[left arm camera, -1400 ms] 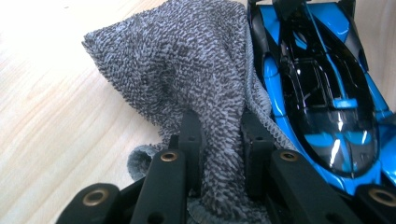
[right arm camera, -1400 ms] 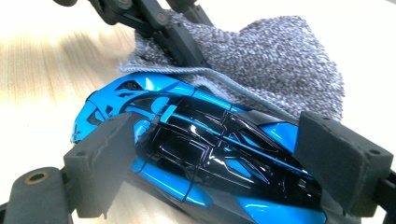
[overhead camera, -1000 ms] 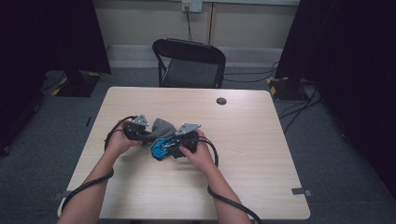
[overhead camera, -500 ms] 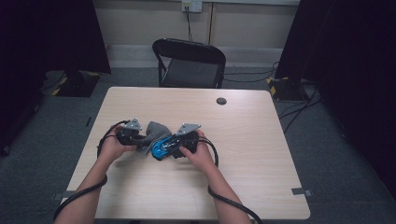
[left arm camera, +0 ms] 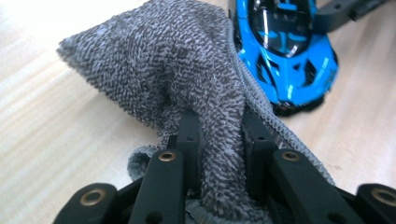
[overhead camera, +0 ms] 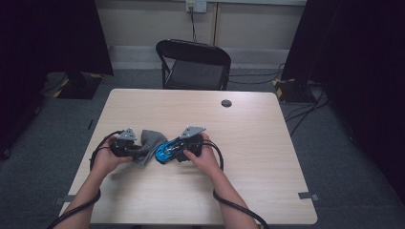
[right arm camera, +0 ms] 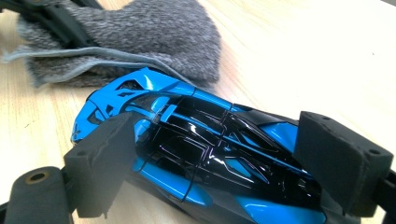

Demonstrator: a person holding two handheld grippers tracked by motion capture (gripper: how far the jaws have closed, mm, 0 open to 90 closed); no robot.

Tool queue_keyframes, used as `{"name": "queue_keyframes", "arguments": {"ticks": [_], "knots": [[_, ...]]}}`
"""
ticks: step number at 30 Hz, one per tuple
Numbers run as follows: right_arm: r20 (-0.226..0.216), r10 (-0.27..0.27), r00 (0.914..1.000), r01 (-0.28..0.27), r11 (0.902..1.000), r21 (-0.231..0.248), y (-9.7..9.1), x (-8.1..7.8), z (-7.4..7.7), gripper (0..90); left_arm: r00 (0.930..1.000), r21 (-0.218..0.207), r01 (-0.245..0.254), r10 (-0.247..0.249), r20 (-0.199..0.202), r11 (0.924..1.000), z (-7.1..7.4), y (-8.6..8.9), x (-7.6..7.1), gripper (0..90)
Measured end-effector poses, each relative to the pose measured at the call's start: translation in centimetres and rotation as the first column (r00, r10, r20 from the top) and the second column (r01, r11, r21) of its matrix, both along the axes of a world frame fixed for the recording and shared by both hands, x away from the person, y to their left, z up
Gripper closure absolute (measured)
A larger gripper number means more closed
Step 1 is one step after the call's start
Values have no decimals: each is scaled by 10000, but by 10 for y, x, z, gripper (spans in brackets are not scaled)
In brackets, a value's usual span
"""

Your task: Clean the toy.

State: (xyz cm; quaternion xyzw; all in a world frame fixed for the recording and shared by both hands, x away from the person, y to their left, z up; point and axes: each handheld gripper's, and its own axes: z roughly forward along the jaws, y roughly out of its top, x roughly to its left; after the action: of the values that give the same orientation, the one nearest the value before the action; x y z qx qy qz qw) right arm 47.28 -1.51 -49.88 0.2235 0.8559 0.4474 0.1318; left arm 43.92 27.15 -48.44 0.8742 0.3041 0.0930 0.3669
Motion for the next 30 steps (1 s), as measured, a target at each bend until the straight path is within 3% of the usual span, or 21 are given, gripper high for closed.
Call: {"name": "queue_keyframes", "arguments": {"ticks": [6,13,20,24,30], "knots": [[-16,7,10000,-7,10000,-15,0,0,0,126,9999,-172,-49,46,-141,9998,0,8,-13,734],[-19,-11,10000,11,10000,-17,0,0,0,127,9981,-477,-484,464,-417,9977,8,20,-29,732],[-28,-88,10000,88,9999,-84,1,-1,1,126,9976,-1153,-688,684,-67,9909,23,28,-37,728],[-27,-150,9999,149,9998,-99,1,-1,1,126,9983,-1260,-503,536,231,9908,29,23,-36,725],[-19,-260,9997,259,9994,-214,1,-2,3,130,9984,-1327,-407,456,337,9903,31,18,-33,725]]}}
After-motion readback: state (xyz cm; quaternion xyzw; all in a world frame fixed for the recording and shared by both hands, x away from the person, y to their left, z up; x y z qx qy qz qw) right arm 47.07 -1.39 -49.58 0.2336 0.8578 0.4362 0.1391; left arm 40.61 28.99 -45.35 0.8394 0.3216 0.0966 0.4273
